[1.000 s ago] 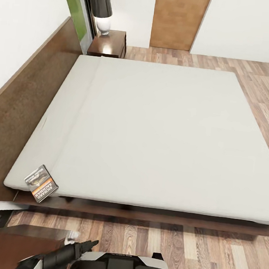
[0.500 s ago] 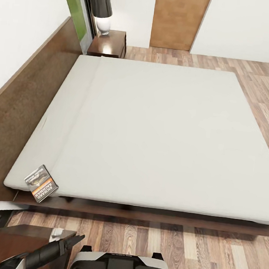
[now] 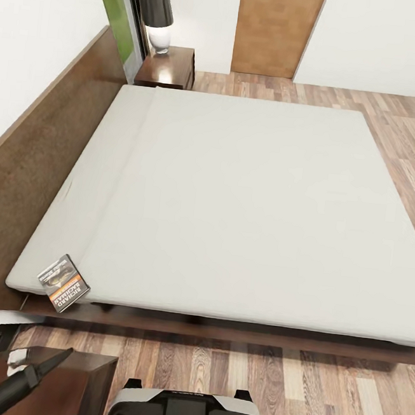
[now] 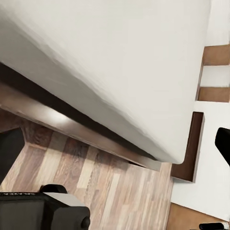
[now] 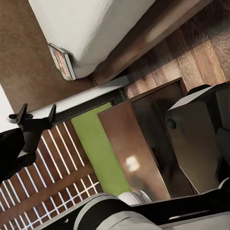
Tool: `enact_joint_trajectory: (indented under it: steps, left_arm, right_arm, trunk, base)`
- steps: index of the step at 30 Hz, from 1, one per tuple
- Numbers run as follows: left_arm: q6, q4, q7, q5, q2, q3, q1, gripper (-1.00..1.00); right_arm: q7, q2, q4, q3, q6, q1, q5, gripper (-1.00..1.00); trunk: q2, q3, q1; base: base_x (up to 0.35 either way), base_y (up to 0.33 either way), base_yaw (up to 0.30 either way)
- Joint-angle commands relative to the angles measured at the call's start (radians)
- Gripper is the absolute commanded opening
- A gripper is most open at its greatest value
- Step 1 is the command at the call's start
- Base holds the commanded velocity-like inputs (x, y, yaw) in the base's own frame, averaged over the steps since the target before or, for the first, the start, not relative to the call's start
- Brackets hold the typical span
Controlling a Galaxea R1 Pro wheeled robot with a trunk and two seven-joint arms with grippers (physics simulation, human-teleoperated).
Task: In the bedroom, move the book from the bed onto either nightstand, and place the two sandals side by side next to the bed.
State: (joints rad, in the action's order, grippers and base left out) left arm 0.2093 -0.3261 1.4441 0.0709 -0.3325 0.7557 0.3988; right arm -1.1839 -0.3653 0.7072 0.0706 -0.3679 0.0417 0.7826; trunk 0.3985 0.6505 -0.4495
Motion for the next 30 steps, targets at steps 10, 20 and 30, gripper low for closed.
enact_joint_trajectory:
  steps: [10, 20, 30]
  left_arm:
    - [0.012, 0.002, -0.015, 0.002, -0.007, 0.029, 0.001, 1.0]
    - [0.012, 0.002, -0.099, 0.047, -0.008, 0.033, 0.003, 1.0]
    - [0.012, -0.004, -0.274, 0.17, -0.007, 0.036, 0.011, 1.0]
  right_arm:
    - [0.0, -0.001, 0.0, 0.005, -0.009, 0.0, 0.01, 1.0]
    - [0.0, 0.0, 0.0, 0.005, -0.009, 0.001, 0.01, 1.0]
    - [0.001, 0.0, 0.0, 0.005, -0.009, 0.001, 0.01, 1.0]
  trunk:
    - [0.001, 0.001, -0.001]
    - [0.001, 0.001, -0.001]
    - [0.001, 0.001, -0.001]
  base:
    - [0.0, 0.0, 0.0]
    - [0.0, 0.0, 0.0]
    - [0.0, 0.0, 0.0]
